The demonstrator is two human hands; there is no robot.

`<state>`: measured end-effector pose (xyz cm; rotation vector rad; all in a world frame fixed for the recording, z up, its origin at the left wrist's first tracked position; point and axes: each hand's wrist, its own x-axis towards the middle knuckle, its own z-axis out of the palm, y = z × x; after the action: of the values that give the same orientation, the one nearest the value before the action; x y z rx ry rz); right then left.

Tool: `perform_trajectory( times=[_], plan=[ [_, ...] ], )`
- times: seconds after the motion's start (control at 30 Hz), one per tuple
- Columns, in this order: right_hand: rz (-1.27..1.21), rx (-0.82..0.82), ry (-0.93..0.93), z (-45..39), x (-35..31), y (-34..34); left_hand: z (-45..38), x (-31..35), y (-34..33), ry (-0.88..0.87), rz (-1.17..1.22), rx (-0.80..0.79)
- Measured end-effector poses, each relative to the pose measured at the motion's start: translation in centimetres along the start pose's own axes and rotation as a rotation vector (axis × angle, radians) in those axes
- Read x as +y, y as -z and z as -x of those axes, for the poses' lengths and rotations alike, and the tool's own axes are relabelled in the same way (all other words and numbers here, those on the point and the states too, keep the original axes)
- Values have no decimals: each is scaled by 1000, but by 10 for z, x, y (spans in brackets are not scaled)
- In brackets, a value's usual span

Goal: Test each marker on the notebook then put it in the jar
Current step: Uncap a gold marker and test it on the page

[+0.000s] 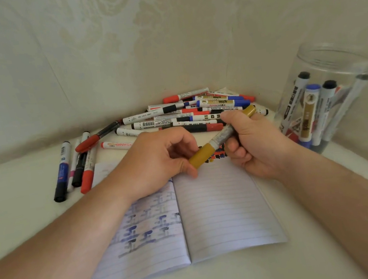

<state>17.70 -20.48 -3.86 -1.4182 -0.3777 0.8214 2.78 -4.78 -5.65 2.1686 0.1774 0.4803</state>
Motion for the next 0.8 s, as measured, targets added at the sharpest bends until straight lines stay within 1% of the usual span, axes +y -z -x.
perform_trajectory(
  times=[0.1, 0.17, 0.23, 0.3, 0.33, 0.4, 0.43, 0.47, 0.5, 0.53, 0.57, 0.6, 0.67, 0.7, 0.73, 0.8],
  plan=[
    [14, -12, 33, 3, 1, -2, 1, -2, 0, -14, -60, -6],
    [27, -48, 80, 3, 2, -2, 0, -3, -1, -19, -79, 1],
    [12, -96, 161, 5, 2, -2, -2, -5, 0, -45, -117, 37],
    [29, -181, 259, 10, 1, 2, -3, -7, 0, -69, -160, 67],
    [53, -246, 294, 13, -1, 7, -4, -9, 0, -70, -168, 82],
    [70, -508, 252, 19, -4, 18, -5, -12, 0, -69, -172, 102],
    [67, -642, 167, 20, -6, 23, -4, -13, -1, -80, -180, 109],
    [65, -740, 76, 20, -6, 27, -4, -13, -1, -95, -192, 115],
    [69, -773, 9, 22, -6, 27, -3, -12, -1, -106, -202, 120],
    [81, -762, -34, 22, -5, 24, -3, -11, 0, -103, -211, 121],
    [123, -703, -52, 23, -5, 19, -2, -10, -1, -91, -224, 116],
    [201, -609, -14, 26, -6, 13, -3, -9, -2, -76, -252, 104],
    [396, -426, 177, 39, -16, 1, -5, -9, -6, -68, -413, 72],
    [477, -367, 275, 47, -25, -3, -6, -9, -8, -73, -524, 49],
    [524, -317, 358, 58, -36, -5, -7, -8, -11, -82, -611, 22],
    [540, -197, 510, 84, -67, -2, -7, -8, -13, -89, -661, -8]
  ],
)
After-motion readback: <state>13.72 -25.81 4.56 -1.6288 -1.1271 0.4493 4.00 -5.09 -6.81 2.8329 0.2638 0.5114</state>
